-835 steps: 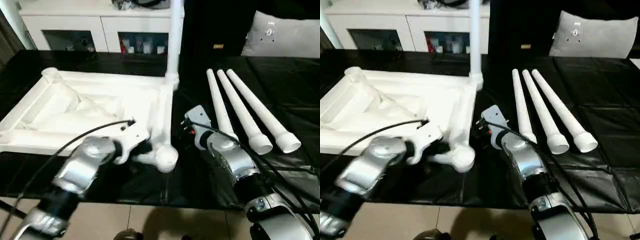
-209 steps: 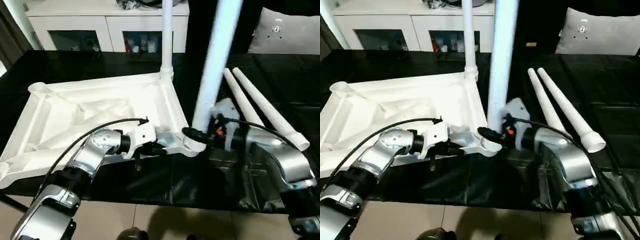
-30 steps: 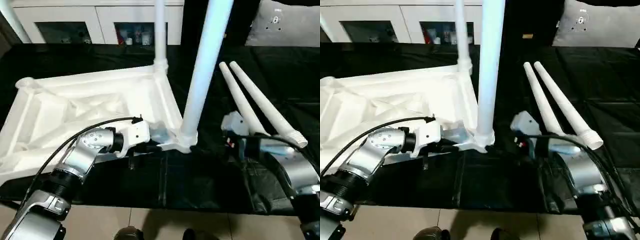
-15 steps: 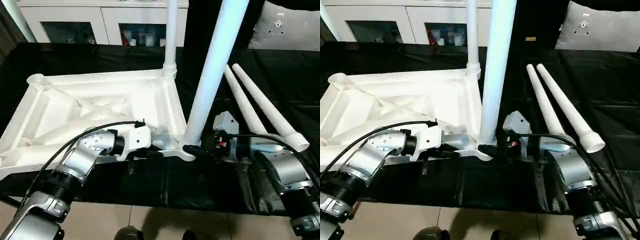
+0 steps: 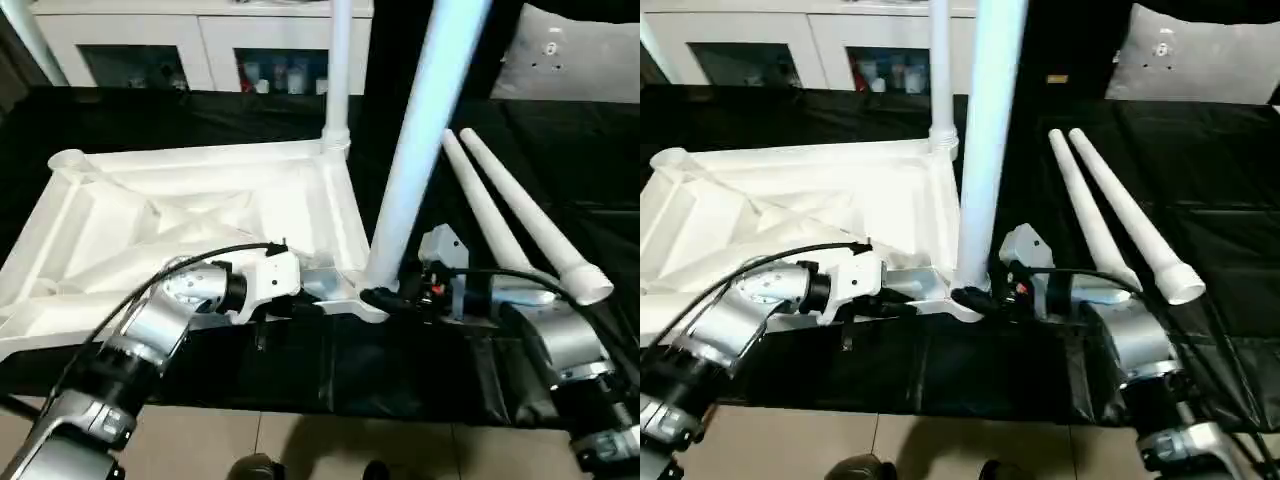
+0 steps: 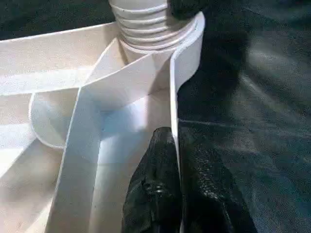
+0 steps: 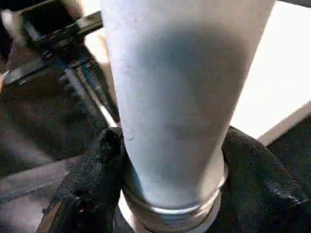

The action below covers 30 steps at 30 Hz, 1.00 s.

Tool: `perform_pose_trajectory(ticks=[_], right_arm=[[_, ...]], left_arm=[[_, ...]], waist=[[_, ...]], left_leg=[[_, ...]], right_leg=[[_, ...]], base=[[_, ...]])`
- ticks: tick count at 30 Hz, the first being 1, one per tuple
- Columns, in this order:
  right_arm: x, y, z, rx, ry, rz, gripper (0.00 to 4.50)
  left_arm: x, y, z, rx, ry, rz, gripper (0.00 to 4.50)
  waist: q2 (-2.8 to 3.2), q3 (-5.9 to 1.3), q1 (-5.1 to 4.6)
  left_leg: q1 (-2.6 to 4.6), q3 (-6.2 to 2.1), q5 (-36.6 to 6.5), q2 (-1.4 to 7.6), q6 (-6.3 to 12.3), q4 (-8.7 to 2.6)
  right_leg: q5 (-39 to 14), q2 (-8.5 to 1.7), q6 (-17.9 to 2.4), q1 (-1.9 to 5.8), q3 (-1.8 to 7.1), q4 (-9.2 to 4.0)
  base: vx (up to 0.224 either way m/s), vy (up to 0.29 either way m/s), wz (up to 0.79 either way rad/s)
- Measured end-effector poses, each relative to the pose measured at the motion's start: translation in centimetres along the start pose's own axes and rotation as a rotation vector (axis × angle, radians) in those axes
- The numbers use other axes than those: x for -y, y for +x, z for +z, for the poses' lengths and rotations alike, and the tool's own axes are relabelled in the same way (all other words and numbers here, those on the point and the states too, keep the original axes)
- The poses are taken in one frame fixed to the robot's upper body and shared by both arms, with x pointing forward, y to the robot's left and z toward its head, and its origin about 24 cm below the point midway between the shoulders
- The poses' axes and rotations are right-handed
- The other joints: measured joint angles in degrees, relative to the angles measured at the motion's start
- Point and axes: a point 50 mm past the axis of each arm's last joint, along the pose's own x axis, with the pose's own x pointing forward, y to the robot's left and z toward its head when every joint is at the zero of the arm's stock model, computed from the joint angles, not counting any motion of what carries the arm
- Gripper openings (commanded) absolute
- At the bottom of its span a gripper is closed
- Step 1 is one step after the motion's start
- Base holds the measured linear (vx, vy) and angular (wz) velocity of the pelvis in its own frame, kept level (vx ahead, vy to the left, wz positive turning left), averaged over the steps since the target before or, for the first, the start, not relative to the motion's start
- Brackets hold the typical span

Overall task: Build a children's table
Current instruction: Rotate leg to tighten

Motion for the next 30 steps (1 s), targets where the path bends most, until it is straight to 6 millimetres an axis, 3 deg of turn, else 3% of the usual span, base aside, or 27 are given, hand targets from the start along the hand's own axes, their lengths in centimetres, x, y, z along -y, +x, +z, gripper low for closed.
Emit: perform_pose_trajectory(ticks=[7, 9, 13, 16, 22, 24, 26, 30], right_arm=[[0.5, 2.5, -0.3, 0.067, 0.16, -0.312, 2.66], [0.9, 3.0, -0.3, 0.073, 0.19, -0.398, 2.66], [1.8, 4.0, 0.2, 0.048, 0.214, -0.546, 2.66], [1.8, 3.9, 0.2, 0.052, 0.218, -0.558, 3.35], [1.6, 3.9, 0.2, 0.094, 0.243, -0.565, 3.87], [1.5, 3.3, 0.0, 0.106, 0.229, -0.548, 3.87], [1.4, 2.3, -0.4, 0.111, 0.214, -0.522, 4.26], [1.3, 0.3, -0.9, 0.099, 0.173, -0.446, 4.44]], left_arm=[[0.8, 2.6, 1.3, -0.015, -0.176, 0.201, 0.0], [1.1, 3.8, 2.0, -0.013, -0.217, 0.261, 0.0], [1.1, 5.9, 3.2, -0.032, -0.258, 0.37, 0.0], [1.1, 6.0, 3.3, -0.038, -0.25, 0.38, 0.0], [1.1, 6.1, 3.5, -0.043, -0.231, 0.372, 0.0], [1.1, 6.0, 3.6, -0.042, -0.221, 0.373, 0.0], [1.0, 5.8, 3.5, -0.042, -0.206, 0.369, 0.0], [0.8, 5.3, 3.1, -0.041, -0.164, 0.352, 0.0]], waist=[[-0.16, 0.06, -2.58], [-0.28, 0.09, -2.76], [-0.19, 0.04, -2.73], [-0.16, 0.02, -2.56], [-0.16, 0.02, -2.42], [-0.16, 0.02, -2.16], [-0.17, 0.03, -1.85], [-0.13, 0.04, -1.5]], left_leg=[[0.58, 0.22, 0.12, 0.11, -0.64, -0.05], [0.63, 0.21, 0.18, 0.13, -0.68, -0.08], [0.66, 0.25, 0.31, 0.13, -0.67, -0.13], [0.67, 0.24, 0.3, 0.13, -0.67, -0.22], [0.62, 0.21, 0.3, 0.13, -0.66, -0.33], [0.6, 0.18, 0.3, 0.13, -0.66, -0.35], [0.58, 0.18, 0.32, 0.13, -0.6, -0.39], [0.45, 0.18, 0.47, 0.13, -0.36, -0.47]], right_leg=[[0.06, 0.0, 0.36, 0.53, -0.06, -0.35], [0.06, 0.01, 0.36, 0.63, -0.1, -0.46], [0.08, -0.01, 0.38, 0.74, -0.11, -0.57], [0.1, -0.01, 0.42, 0.77, -0.12, -0.58], [0.11, -0.01, 0.43, 0.74, -0.13, -0.57], [0.11, 0.0, 0.43, 0.73, -0.14, -0.57], [0.11, 0.0, 0.43, 0.7, -0.14, -0.57], [0.12, 0.01, 0.42, 0.51, -0.15, -0.53]], base=[[0.0, 0.0, 0.0], [0.0, 0.0, 0.0], [0.0, 0.0, 0.0], [0.0, 0.0, 0.0], [0.0, 0.0, 0.0], [0.0, 0.0, 0.0], [0.0, 0.0, 0.0], [0.0, 0.0, 0.0]])
